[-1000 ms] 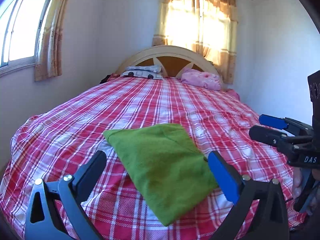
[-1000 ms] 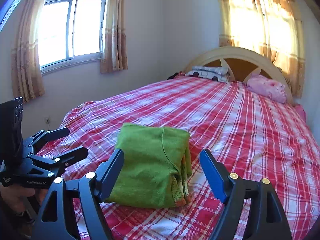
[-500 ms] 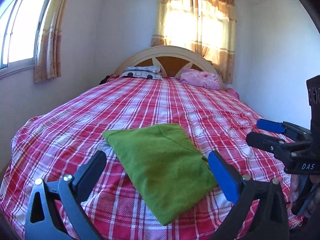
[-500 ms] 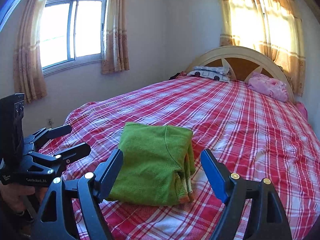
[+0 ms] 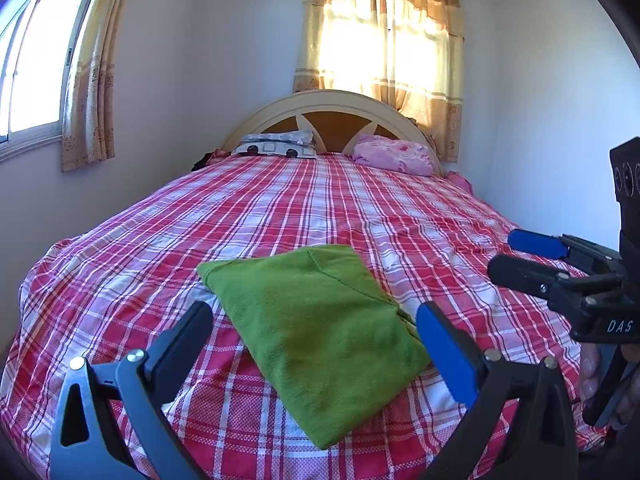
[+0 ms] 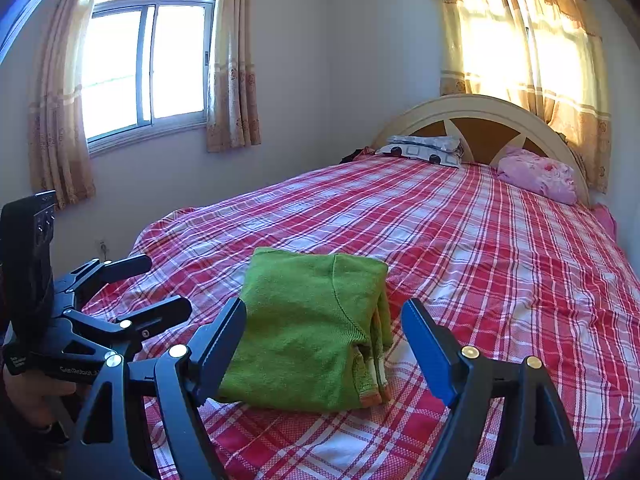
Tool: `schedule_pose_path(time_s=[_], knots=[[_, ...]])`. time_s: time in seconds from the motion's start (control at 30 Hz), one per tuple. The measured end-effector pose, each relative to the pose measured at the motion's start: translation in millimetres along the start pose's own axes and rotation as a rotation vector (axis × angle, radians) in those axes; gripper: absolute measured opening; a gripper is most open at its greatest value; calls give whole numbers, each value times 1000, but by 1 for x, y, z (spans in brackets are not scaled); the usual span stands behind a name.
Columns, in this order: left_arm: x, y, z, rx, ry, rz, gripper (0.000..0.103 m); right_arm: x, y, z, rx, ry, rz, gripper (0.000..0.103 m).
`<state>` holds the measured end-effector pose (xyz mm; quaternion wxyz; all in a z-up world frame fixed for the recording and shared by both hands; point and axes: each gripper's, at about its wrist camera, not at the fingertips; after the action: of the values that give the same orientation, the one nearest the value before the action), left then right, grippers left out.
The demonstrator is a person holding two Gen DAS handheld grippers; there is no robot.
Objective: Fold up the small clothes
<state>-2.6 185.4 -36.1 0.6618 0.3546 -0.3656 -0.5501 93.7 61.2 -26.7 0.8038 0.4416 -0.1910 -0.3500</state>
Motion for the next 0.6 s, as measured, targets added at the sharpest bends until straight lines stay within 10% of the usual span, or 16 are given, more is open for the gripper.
schedule_pose_path(time_s=[0.6], knots=[[6, 4, 5, 12, 38, -46, 103, 5, 2, 11, 41, -4, -15, 80]])
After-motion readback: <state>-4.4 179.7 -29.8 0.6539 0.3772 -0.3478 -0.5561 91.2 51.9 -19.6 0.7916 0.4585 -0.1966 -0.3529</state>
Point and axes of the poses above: each gripper's, at about its wrist camera, not at the fingertips, and z roughly against the way its jaws point, x to its right, y to its top, and after that the axes turned 4 degrees about -x, right-handed
